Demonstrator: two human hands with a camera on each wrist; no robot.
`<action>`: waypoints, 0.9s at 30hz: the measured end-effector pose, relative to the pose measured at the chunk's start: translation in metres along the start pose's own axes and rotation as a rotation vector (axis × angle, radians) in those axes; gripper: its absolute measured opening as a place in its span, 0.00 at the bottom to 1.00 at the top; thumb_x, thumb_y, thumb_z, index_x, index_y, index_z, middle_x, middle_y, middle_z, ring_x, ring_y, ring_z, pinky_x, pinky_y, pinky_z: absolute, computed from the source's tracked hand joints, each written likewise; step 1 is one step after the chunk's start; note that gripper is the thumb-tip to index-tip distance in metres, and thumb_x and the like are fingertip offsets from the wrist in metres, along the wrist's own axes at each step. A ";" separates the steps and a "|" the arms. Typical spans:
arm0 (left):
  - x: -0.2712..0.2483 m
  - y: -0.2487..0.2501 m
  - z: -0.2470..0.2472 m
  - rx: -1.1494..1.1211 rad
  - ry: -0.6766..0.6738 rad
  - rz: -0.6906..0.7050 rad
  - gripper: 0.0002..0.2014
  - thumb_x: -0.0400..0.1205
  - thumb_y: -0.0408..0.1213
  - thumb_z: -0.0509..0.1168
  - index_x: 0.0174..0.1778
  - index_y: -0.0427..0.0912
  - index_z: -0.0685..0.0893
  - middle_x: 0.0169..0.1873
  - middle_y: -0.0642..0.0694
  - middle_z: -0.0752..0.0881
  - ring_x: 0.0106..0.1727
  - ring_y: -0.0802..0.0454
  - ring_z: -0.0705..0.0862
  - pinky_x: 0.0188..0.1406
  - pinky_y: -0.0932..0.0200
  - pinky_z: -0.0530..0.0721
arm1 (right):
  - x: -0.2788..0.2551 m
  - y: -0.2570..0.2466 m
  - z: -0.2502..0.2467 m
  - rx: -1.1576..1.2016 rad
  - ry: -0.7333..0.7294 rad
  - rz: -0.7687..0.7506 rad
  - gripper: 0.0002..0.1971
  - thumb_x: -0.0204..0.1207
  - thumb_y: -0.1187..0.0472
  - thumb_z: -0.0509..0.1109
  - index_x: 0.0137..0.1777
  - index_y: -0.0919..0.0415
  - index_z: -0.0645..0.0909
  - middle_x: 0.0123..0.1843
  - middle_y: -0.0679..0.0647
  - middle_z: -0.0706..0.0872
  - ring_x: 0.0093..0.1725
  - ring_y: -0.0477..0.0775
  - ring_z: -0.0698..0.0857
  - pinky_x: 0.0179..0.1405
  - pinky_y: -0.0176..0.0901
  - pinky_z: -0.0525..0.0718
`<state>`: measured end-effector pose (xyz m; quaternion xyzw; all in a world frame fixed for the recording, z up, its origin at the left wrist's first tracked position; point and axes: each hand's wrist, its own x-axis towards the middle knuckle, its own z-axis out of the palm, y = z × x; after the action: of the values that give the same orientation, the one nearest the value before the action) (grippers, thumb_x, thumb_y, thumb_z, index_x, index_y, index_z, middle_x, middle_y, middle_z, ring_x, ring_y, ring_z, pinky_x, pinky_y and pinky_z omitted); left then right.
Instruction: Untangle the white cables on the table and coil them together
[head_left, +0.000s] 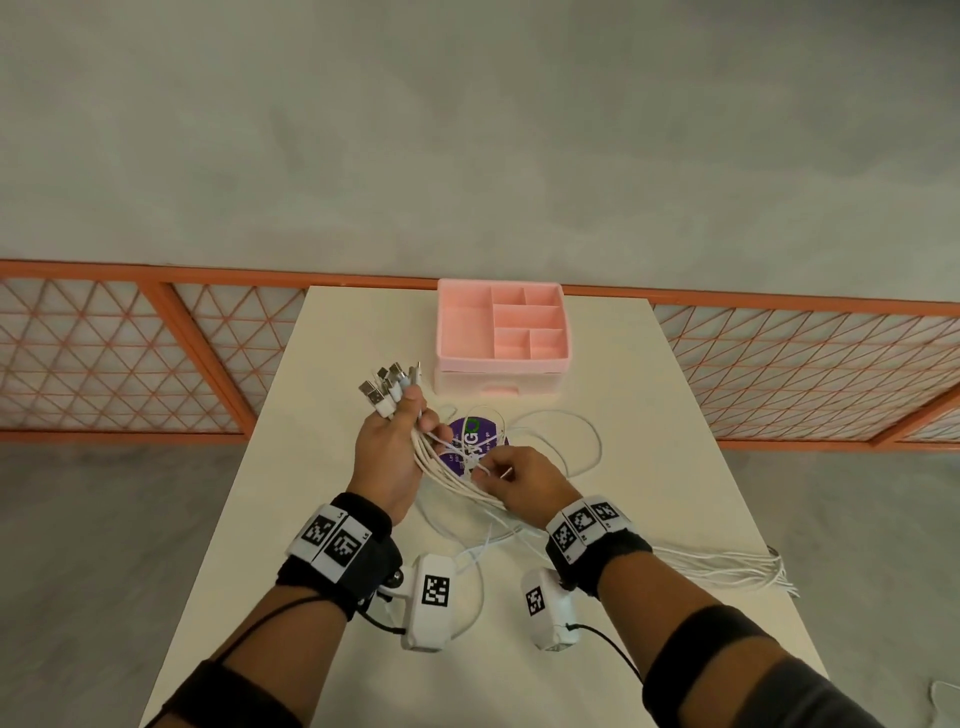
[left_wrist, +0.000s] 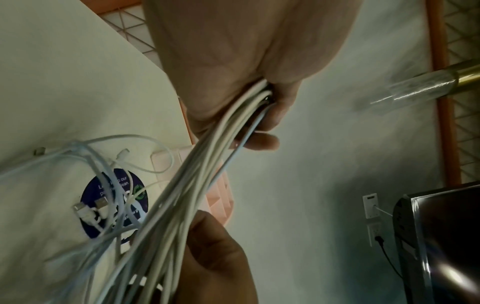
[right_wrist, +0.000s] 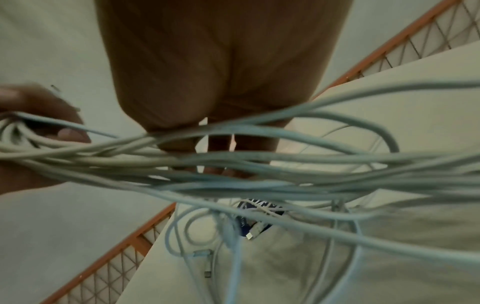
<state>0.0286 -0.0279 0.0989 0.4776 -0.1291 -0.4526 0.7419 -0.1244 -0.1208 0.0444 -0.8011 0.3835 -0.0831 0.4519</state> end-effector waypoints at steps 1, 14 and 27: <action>0.000 0.001 0.000 -0.030 -0.018 -0.008 0.13 0.90 0.43 0.58 0.41 0.43 0.77 0.26 0.50 0.70 0.27 0.53 0.75 0.43 0.50 0.80 | 0.000 0.003 -0.001 0.039 0.008 0.014 0.07 0.77 0.60 0.73 0.43 0.46 0.83 0.32 0.42 0.81 0.31 0.42 0.79 0.33 0.33 0.77; 0.009 0.011 -0.011 -0.211 0.010 0.024 0.16 0.89 0.47 0.58 0.36 0.45 0.74 0.22 0.54 0.66 0.19 0.58 0.64 0.23 0.60 0.73 | -0.007 0.056 -0.076 0.047 0.340 0.137 0.06 0.80 0.62 0.71 0.49 0.51 0.89 0.40 0.49 0.91 0.44 0.49 0.88 0.43 0.30 0.82; 0.004 -0.005 0.000 -0.177 -0.017 -0.056 0.17 0.88 0.48 0.59 0.36 0.45 0.73 0.22 0.53 0.65 0.19 0.58 0.63 0.21 0.61 0.71 | 0.001 -0.025 -0.099 0.405 0.356 -0.106 0.06 0.79 0.68 0.72 0.50 0.60 0.89 0.40 0.56 0.88 0.38 0.51 0.85 0.43 0.34 0.84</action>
<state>0.0284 -0.0320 0.0938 0.4098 -0.0816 -0.4869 0.7670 -0.1582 -0.1795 0.1211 -0.6863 0.3898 -0.3212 0.5233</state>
